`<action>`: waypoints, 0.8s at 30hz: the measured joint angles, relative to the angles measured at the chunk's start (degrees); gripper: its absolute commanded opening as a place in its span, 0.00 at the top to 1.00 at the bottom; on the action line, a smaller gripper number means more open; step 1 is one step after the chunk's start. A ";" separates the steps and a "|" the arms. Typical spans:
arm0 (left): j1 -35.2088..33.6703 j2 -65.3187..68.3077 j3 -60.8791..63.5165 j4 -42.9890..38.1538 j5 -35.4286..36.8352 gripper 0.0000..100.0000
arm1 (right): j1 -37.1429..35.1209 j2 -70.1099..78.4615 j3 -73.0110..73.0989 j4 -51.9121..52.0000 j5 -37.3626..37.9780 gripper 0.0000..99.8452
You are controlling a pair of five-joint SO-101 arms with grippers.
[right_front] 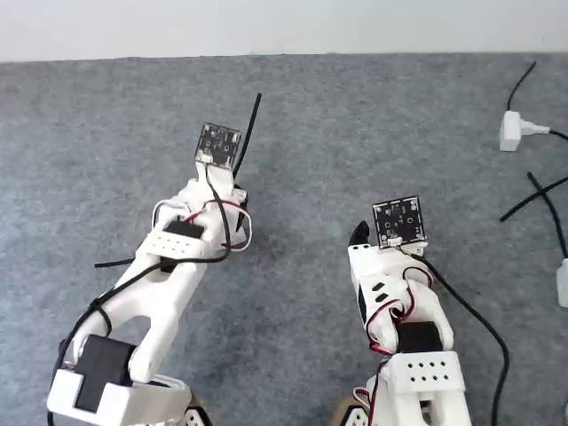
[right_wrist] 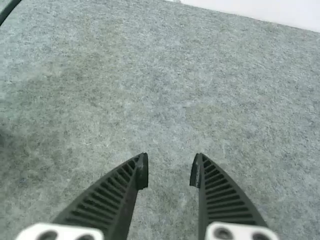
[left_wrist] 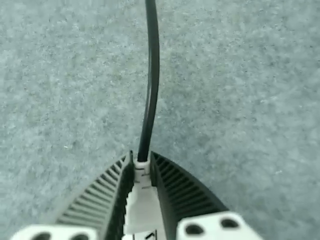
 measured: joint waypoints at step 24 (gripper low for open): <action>4.22 0.00 14.59 -29.45 -4.13 0.99 | 0.00 0.00 0.00 0.00 0.00 0.84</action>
